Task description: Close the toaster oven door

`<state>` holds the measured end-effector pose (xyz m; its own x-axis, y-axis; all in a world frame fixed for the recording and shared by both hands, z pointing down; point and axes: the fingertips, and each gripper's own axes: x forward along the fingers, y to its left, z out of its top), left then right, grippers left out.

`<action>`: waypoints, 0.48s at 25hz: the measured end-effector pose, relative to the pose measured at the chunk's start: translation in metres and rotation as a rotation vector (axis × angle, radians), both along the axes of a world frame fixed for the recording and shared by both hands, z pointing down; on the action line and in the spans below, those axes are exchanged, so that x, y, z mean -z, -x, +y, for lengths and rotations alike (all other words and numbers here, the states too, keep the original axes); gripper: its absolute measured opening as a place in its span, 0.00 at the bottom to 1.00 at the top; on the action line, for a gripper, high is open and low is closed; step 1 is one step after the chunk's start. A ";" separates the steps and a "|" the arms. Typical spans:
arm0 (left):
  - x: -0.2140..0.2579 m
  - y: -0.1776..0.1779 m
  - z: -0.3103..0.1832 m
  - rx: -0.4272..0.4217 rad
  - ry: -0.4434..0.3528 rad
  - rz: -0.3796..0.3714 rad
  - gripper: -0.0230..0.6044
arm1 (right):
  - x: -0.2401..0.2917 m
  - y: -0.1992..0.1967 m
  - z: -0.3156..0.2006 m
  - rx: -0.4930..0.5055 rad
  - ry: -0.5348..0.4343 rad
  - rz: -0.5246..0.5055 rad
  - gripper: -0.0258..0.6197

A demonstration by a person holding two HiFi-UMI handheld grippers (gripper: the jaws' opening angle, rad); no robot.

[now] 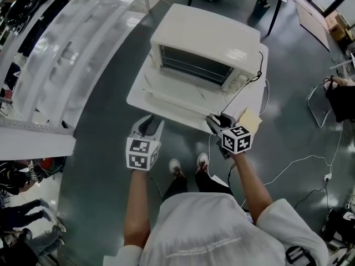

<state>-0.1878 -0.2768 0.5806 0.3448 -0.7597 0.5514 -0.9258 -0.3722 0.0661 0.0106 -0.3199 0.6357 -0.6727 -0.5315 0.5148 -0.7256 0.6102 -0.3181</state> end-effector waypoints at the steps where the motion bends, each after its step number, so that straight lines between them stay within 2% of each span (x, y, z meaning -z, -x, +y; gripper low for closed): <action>1: 0.004 -0.002 -0.004 -0.005 -0.008 0.002 0.26 | 0.008 -0.002 -0.004 -0.006 -0.014 -0.014 0.28; 12: 0.041 -0.022 -0.046 -0.046 -0.078 0.018 0.27 | 0.083 -0.023 -0.069 -0.116 -0.103 -0.052 0.27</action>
<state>-0.1658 -0.3225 0.5399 0.3894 -0.7832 0.4847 -0.9065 -0.4190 0.0513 0.0334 -0.3886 0.5525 -0.6283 -0.6552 0.4195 -0.7771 0.5548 -0.2973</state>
